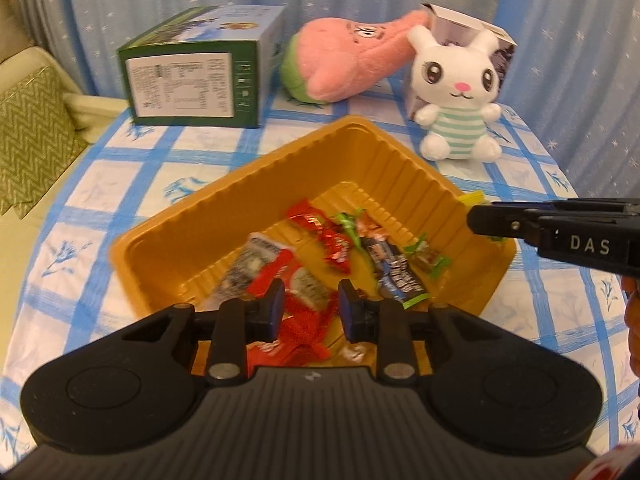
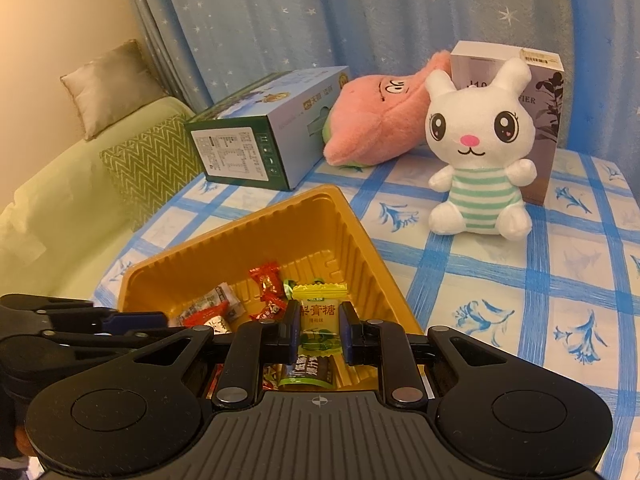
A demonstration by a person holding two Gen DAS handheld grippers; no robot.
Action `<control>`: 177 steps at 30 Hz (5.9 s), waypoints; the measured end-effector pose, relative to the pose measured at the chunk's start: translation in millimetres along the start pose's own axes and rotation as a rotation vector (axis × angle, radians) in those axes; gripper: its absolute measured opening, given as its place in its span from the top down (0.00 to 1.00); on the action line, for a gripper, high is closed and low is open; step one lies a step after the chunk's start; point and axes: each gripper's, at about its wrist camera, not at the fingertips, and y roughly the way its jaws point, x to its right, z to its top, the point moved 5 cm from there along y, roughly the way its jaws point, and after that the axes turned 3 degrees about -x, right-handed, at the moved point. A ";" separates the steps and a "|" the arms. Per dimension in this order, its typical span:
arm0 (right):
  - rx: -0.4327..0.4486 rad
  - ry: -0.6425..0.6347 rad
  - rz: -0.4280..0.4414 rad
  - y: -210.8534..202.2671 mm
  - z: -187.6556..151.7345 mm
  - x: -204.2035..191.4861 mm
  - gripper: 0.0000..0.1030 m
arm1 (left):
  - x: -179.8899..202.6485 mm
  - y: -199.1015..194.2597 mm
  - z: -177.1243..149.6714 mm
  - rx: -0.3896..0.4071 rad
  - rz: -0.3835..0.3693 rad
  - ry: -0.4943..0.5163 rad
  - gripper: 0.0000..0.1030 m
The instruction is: Organize snacks
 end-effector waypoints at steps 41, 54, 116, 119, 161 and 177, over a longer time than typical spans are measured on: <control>-0.043 -0.107 0.075 50.4 5.9 -51.6 0.66 | -32.1 -20.1 -5.3 -0.001 0.077 -0.060 0.65; -0.031 0.033 0.034 0.9 -14.9 -27.6 0.23 | -15.6 -48.2 -18.9 0.010 0.062 -0.053 0.62; -0.075 0.175 -0.121 -252.7 -206.1 4.4 0.21 | 170.3 -190.3 -175.8 0.006 -0.079 0.104 0.47; -0.074 0.175 -0.121 -253.0 -206.3 4.6 0.21 | 171.0 -191.0 -176.1 0.007 -0.079 0.104 0.47; -0.075 0.172 -0.119 -248.8 -204.6 -0.3 0.21 | 166.6 -190.3 -173.7 0.008 -0.076 0.103 0.47; -0.076 0.170 -0.118 -247.6 -204.0 -2.2 0.21 | 166.1 -190.6 -173.5 0.008 -0.077 0.104 0.47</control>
